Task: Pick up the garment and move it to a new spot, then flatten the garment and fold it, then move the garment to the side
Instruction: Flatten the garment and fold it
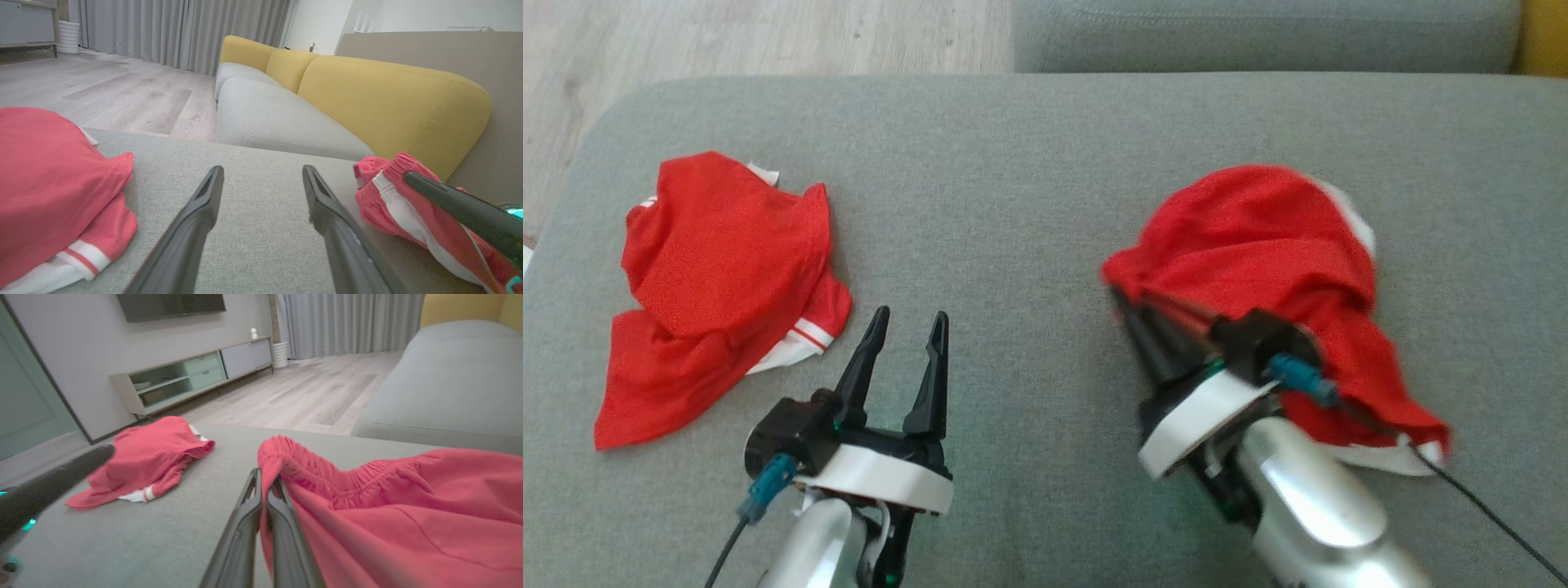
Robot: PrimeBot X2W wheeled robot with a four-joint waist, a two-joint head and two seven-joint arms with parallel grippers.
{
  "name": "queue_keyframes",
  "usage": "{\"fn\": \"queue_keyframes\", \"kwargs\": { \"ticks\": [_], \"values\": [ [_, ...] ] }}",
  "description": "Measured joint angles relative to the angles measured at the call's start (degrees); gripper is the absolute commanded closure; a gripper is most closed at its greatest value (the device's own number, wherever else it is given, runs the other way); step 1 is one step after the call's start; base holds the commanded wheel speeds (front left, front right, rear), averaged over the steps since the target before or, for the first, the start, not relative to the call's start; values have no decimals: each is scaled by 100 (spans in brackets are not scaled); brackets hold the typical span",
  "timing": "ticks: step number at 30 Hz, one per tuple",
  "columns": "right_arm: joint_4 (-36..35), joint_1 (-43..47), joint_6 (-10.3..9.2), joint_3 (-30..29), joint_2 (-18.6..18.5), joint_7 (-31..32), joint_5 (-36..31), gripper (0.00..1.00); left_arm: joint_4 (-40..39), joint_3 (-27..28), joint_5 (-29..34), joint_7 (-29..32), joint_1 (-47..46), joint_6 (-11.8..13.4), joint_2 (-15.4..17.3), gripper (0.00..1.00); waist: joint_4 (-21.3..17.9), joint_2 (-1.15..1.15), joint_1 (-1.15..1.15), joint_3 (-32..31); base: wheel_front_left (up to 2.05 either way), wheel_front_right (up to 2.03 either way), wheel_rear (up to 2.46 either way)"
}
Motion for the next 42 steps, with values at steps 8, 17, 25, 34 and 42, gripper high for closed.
{"fn": "queue_keyframes", "kwargs": {
  "ticks": [8, 17, 25, 34, 42],
  "values": [
    [-371, 203, 0, 884, -138, 208, 987, 100, -5, -4, -1, 0, 40, 0, 1, 0, 23, 0, 0, -57, 0, 0, 0],
    [479, -210, 0, 425, -494, 279, 1217, 100, -14, -41, -2, 0, 23, 0, 0, 0, 197, 0, 1, 216, 0, 0, 0],
    [1235, -653, 0, 583, -489, 258, 648, 0, -1, -41, -55, 0, -30, 0, 0, 0, 217, 0, 1, 325, 0, 0, 0],
    [1060, -600, 0, -46, -466, 30, 159, 0, 27, 38, -53, 0, -94, 0, 29, 0, -91, 0, 1, 206, 0, 0, 0],
    [-62, 190, 0, -1257, -521, -7, -364, 0, 26, 177, -52, 0, -83, 0, 71, 0, -426, 0, 0, 58, 0, 0, 0]
  ]
}}
